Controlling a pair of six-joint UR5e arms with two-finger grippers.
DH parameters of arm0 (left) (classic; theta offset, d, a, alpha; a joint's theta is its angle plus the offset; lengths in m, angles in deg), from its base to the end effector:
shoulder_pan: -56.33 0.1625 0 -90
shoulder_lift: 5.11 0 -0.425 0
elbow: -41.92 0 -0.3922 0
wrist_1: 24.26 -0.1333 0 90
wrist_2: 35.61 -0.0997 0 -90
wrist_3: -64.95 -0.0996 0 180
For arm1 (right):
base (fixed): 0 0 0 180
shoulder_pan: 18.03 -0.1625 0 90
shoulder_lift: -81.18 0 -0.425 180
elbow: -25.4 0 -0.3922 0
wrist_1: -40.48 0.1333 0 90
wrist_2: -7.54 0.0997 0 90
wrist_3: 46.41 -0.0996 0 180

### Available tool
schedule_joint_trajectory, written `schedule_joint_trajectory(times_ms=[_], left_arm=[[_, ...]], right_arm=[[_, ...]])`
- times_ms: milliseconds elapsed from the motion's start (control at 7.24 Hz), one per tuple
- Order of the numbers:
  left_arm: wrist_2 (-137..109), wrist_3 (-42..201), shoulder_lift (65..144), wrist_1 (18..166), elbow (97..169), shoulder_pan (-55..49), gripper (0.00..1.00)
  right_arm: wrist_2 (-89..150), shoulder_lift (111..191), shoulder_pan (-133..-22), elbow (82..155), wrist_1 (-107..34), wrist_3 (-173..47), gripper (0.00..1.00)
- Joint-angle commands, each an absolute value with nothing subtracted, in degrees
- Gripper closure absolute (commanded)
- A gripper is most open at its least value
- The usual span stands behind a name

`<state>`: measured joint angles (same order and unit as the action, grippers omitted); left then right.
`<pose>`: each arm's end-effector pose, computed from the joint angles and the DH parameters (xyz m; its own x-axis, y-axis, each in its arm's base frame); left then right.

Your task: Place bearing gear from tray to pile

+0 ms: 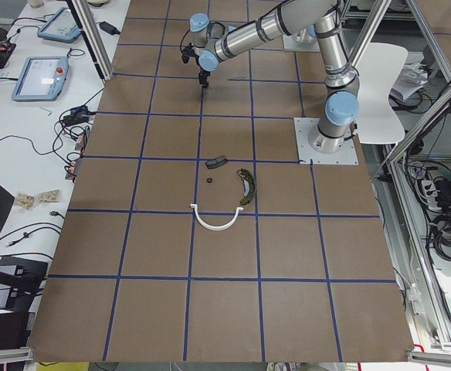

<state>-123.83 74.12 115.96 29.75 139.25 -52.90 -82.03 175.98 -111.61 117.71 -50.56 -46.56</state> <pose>-0.3337 -0.5425 0.1793 -0.9846 0.1734 0.0239 0.1744 0.9836 0.0465 0.1626 -0.4526 0.5098 -0.9982 -0.0603 -0.0077 -0.0597 0.9963 -0.0616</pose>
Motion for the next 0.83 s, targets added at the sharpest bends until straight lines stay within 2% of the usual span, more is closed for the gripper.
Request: schedule_joint_trajectory(times_ms=[0,414,691], left_arm=[[-124.2,74.2,116.3,29.2,139.4,-52.9,0.81],[-124.2,74.0,115.3,30.0,138.9,-52.4,0.84],[-125.3,73.5,111.1,37.1,138.8,-45.8,0.84]], right_arm=[[-81.8,176.1,-111.6,117.5,-51.5,-46.7,0.0],[-82.0,176.0,-111.6,117.2,-51.4,-46.8,0.0],[-82.2,176.0,-111.6,117.2,-51.4,-46.8,0.0]])
